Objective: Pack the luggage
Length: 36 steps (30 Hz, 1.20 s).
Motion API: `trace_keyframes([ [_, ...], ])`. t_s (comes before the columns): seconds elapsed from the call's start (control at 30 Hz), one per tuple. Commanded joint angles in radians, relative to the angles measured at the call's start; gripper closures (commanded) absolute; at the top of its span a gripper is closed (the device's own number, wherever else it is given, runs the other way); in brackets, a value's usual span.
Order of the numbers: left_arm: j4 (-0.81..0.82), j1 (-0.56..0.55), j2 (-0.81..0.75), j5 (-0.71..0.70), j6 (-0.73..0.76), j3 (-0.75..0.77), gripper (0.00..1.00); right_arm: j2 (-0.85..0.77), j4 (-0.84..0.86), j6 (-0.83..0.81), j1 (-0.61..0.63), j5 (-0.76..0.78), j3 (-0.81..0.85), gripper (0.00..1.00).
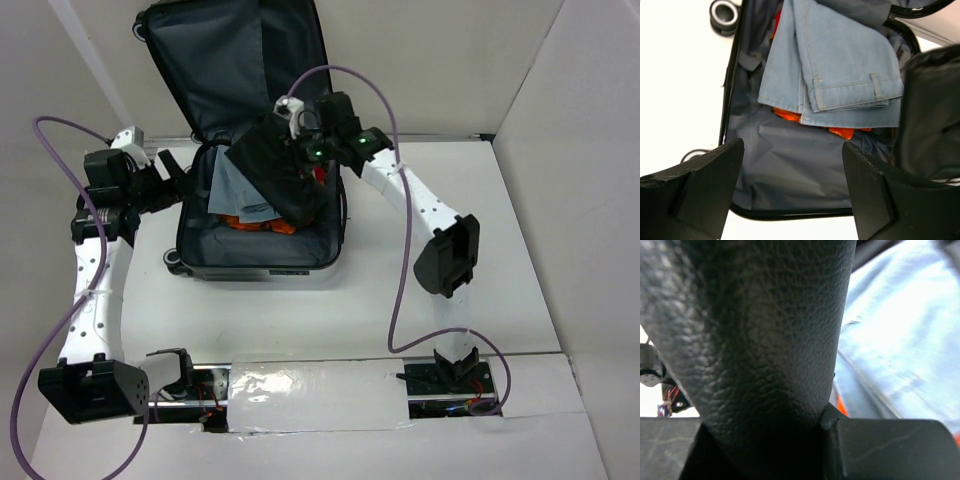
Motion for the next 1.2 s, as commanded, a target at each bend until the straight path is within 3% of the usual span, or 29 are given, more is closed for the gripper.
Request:
trace_keyframes([
  [0.0, 0.025, 0.010, -0.040, -0.019, -0.037, -0.027, 0.08, -0.001, 0.075, -0.001, 0.044, -0.002, 0.060, 0.98],
  [0.3, 0.016, 0.010, -0.050, -0.058, -0.037, -0.028, 0.08, -0.008, 0.299, 0.106, 0.113, 0.043, -0.077, 1.00],
  [0.47, -0.014, 0.010, -0.059, -0.115, -0.037, 0.001, 0.08, 0.063, 0.250, 0.125, 0.142, 0.073, 0.040, 1.00],
  [0.63, -0.015, 0.010, -0.059, -0.112, -0.037, 0.025, 0.08, 0.043, 0.319, 0.147, 0.142, 0.054, -0.083, 1.00],
  [0.9, -0.015, 0.010, -0.050, -0.091, -0.016, 0.025, 0.08, 0.020, 0.080, -0.138, 0.162, 0.118, -0.123, 0.98],
  [1.17, -0.005, 0.039, -0.031, -0.092, -0.006, 0.044, 0.08, -0.020, 0.009, -0.307, 0.202, 0.192, -0.230, 0.92],
])
